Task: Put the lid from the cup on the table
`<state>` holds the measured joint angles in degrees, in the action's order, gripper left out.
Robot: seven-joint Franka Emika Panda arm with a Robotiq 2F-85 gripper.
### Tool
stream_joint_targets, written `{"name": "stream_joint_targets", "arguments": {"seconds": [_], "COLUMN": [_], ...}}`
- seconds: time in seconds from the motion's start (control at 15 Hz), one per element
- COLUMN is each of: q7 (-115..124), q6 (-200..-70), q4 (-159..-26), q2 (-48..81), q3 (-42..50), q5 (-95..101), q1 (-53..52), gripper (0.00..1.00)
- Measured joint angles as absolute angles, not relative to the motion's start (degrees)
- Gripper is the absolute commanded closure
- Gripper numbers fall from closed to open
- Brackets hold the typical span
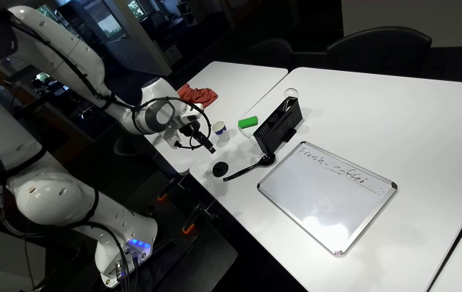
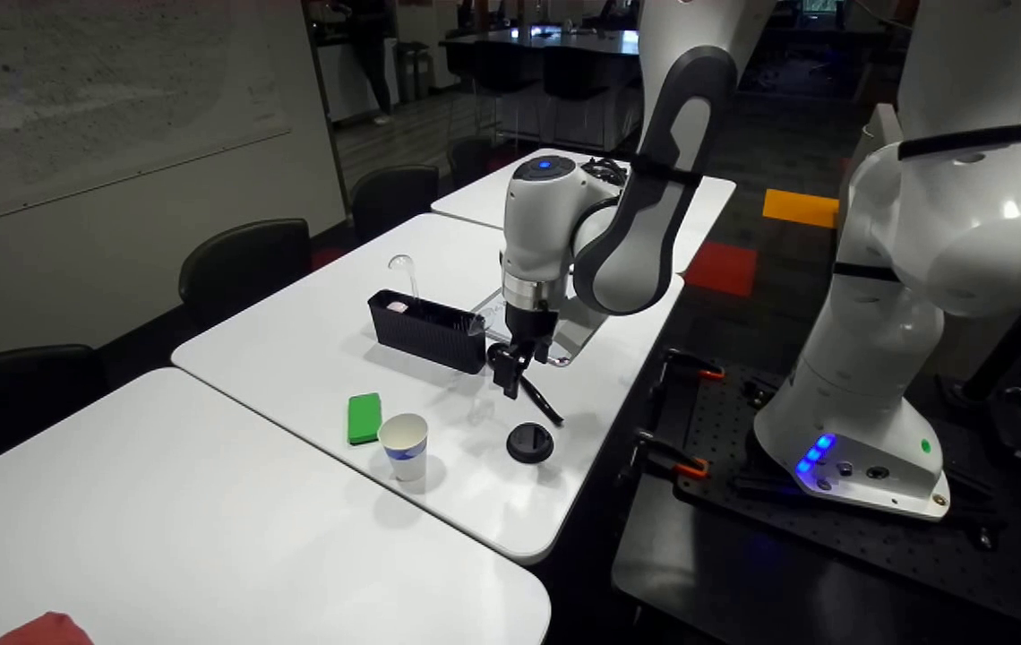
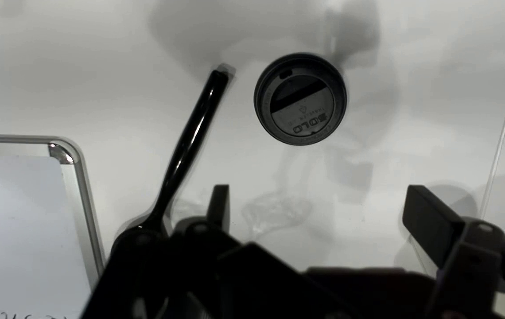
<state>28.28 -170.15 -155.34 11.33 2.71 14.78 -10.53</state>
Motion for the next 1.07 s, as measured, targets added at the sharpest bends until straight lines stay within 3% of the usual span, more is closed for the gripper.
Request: {"name": "stream_joint_targets", "arguments": {"seconds": [0.4, 1.07], "q7": [28.37, 29.69], "q6": [-168.95, -153.59], "q4": [-154.10, -152.13], "q2": [8.69, -4.95], "q3": [0.29, -4.01], "q5": [14.20, 14.84], "q1": [-12.55, -11.29], "gripper": [0.00, 0.00]}}
